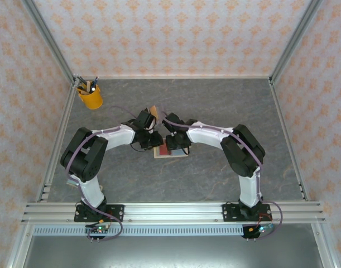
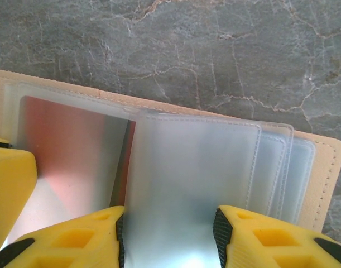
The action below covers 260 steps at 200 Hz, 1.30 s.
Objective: Take the credit cards out of the card holder
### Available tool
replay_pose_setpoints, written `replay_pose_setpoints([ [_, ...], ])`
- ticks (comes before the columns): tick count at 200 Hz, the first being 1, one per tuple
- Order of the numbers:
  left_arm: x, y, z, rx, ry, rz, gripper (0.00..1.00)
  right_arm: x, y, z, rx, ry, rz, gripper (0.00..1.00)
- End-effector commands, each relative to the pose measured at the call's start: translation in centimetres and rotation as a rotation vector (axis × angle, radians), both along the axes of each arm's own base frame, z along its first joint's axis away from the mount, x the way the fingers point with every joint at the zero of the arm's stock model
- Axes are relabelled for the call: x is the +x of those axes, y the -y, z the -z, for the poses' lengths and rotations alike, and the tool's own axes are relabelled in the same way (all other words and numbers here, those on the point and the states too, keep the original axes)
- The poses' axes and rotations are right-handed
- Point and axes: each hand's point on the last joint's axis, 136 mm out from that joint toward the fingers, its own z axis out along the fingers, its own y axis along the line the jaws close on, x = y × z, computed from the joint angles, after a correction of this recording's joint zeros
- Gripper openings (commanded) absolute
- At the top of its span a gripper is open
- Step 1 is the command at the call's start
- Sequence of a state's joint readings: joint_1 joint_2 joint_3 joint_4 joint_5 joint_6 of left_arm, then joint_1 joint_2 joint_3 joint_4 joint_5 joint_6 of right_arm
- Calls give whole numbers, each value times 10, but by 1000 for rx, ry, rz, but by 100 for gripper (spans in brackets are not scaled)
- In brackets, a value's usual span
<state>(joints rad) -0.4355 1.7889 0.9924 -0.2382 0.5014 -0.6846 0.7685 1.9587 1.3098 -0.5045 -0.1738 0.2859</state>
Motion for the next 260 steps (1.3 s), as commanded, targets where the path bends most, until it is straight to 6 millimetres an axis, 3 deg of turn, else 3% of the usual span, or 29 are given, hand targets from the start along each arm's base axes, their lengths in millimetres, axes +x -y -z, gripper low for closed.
replay_pose_setpoints([
  [1,-2,12,-9,-78,16,23,22,-23,13,34,-35,-123,19,46],
  [48,-4,9,-13,-87,25,18,20,-21,8,22,40,-100,31,46],
  [94,-4,14,-23,-151,50,21,20,-17,-2,-27,233,5,37,49],
  [129,-3,23,-32,-220,67,25,22,-16,2,-51,293,80,51,51],
  [200,-9,36,-52,-254,104,29,24,1,46,-75,260,249,223,54],
  [260,-22,75,-76,-260,148,71,29,10,84,-81,252,309,386,55],
])
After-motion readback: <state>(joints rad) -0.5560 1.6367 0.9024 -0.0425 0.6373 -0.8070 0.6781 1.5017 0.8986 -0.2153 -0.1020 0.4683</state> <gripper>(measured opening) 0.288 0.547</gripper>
